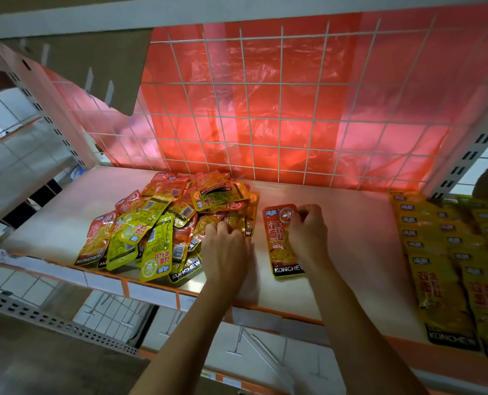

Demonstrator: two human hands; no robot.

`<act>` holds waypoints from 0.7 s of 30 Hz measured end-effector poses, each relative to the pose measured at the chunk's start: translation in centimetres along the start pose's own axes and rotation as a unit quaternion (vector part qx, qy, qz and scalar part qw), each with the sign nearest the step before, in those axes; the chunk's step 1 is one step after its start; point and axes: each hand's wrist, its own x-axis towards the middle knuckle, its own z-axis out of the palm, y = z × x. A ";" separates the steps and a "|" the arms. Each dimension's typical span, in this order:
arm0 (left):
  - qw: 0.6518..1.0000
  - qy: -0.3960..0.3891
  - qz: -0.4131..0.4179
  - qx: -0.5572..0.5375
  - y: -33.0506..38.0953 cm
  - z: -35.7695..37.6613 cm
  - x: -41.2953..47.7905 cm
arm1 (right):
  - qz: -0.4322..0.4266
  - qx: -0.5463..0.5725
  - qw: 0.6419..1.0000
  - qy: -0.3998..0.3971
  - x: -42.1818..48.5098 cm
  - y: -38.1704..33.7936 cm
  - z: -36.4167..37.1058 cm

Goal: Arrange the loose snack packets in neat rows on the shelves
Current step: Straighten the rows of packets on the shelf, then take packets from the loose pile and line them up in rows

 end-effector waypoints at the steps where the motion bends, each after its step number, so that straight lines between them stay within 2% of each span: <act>1: 1.000 0.004 -0.002 -0.013 0.2 0.1 0.0 | 0.003 0.002 1.000 0.003 0.0 0.1 -0.3; 4: 0.999 0.001 -0.018 -0.049 0.1 0.1 0.6 | 0.006 0.006 1.000 0.003 -0.2 0.5 -1.1; 10: 1.000 -0.011 -0.018 -0.007 1.3 -0.3 0.9 | 0.004 -0.006 1.000 0.014 -0.5 1.0 -2.4; 17: 0.994 -0.012 -0.057 -0.094 2.7 -0.1 -0.4 | 0.006 -0.006 1.000 0.012 -0.6 1.3 -3.3; 21: 0.995 -0.023 -0.073 -0.067 3.6 -0.4 -0.3 | 0.019 0.006 1.000 -0.001 -0.5 1.3 -4.2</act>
